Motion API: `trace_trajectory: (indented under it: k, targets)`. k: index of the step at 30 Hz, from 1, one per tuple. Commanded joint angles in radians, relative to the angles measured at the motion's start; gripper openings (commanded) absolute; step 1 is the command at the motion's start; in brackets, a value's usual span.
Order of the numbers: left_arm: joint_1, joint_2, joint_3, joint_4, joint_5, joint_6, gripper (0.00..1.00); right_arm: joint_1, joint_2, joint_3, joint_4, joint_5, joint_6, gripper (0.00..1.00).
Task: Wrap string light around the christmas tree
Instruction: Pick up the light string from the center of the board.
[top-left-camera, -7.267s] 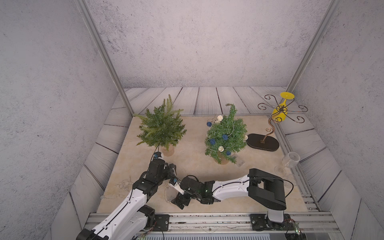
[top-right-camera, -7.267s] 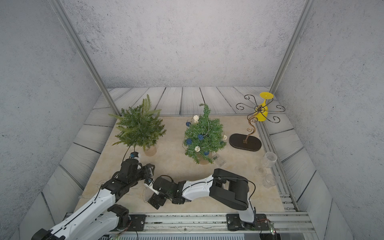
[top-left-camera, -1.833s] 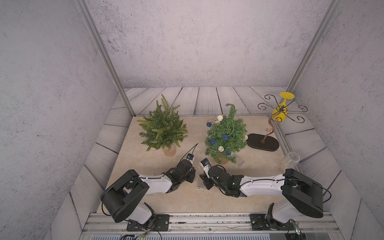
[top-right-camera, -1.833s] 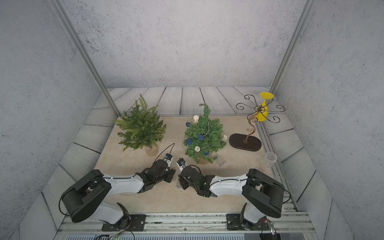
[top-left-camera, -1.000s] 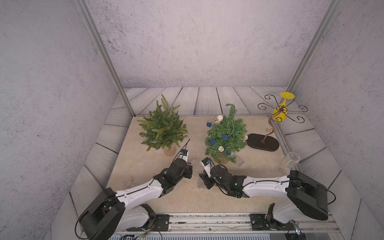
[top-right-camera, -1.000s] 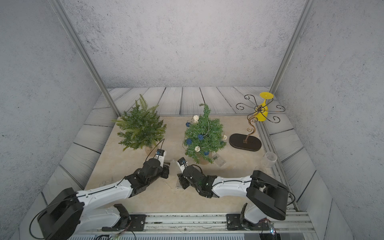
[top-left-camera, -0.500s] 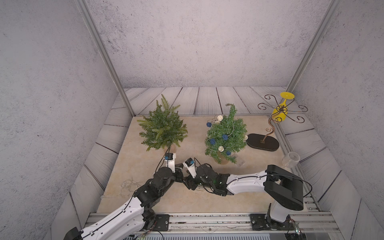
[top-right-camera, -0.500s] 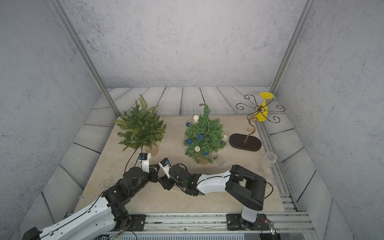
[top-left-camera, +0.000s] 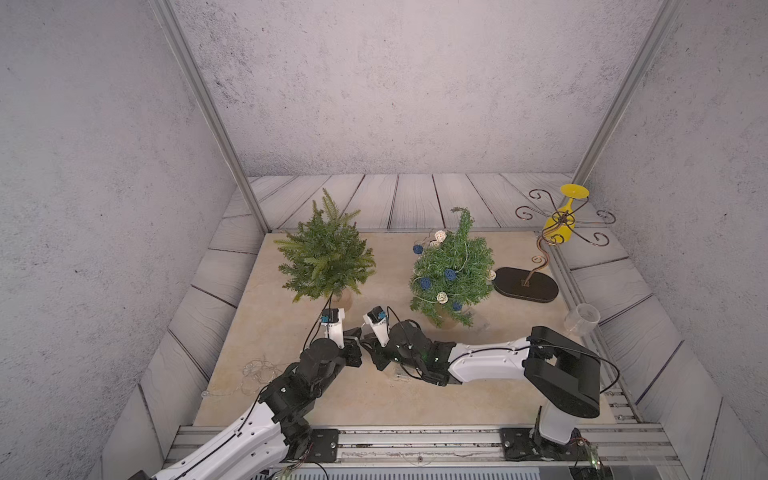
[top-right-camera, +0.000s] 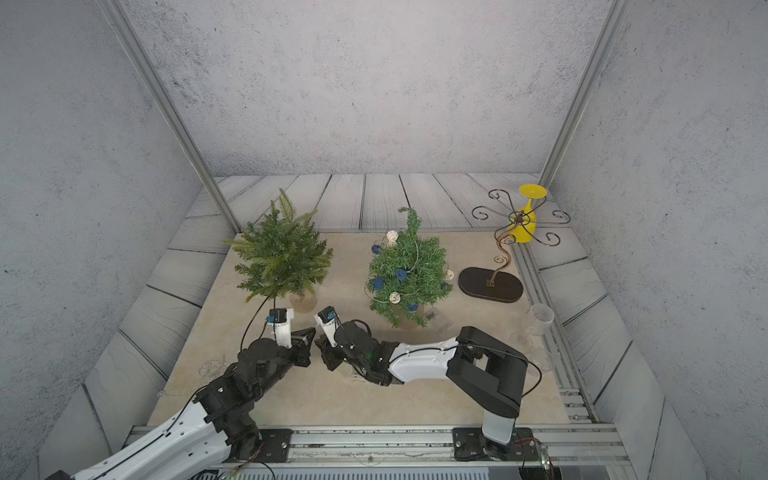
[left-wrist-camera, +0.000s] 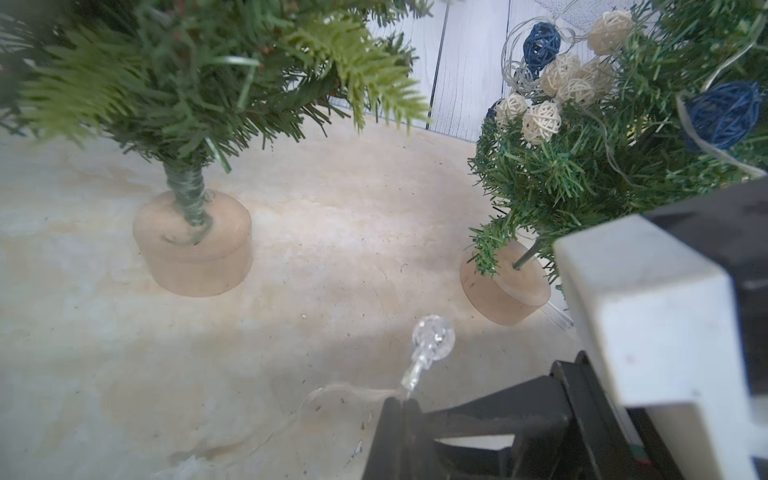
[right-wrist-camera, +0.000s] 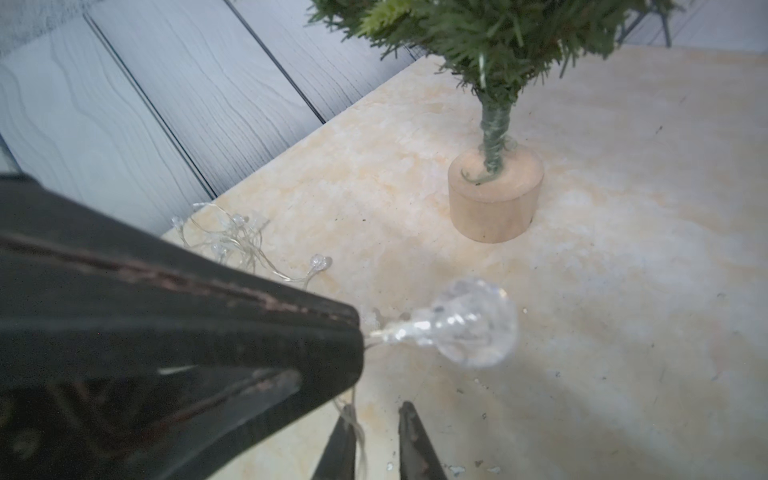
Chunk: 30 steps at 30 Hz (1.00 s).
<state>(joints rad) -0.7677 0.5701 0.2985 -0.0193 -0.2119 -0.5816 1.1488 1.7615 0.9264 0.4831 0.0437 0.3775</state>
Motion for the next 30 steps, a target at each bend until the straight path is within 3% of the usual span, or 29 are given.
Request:
trace_trajectory:
  k: [1,3,8,12,13,17,23,28,30]
  targets:
    - [0.002,0.000,-0.012,0.011,0.024,-0.013,0.00,-0.003,0.028,0.021,-0.028,-0.038,-0.024,0.09]
    - [0.002,-0.005,-0.009,-0.004,0.014,-0.010,0.00,-0.003,0.015,0.032,-0.070,-0.028,-0.049,0.00]
    - [0.017,-0.023,-0.004,-0.031,0.001,0.042,0.02,-0.003,-0.107,0.024,-0.220,-0.003,-0.143,0.00]
    - [0.044,-0.054,-0.022,-0.021,-0.002,0.101,0.42,-0.009,-0.217,0.016,-0.355,0.028,-0.208,0.00]
    - [0.053,-0.056,-0.037,-0.003,-0.011,0.106,0.47,-0.015,-0.244,0.006,-0.366,0.023,-0.215,0.00]
    - [0.062,-0.013,-0.087,0.075,-0.006,0.145,0.52,-0.053,-0.302,-0.006,-0.410,-0.054,-0.230,0.00]
    - [0.062,0.125,-0.180,0.299,0.088,0.233,0.56,-0.073,-0.332,0.006,-0.466,-0.051,-0.242,0.00]
    - [0.062,0.223,-0.155,0.341,0.134,0.274,0.65,-0.075,-0.343,0.011,-0.485,-0.060,-0.248,0.00]
    - [0.062,0.268,-0.141,0.358,0.104,0.287,0.67,-0.075,-0.344,0.011,-0.485,-0.074,-0.251,0.00]
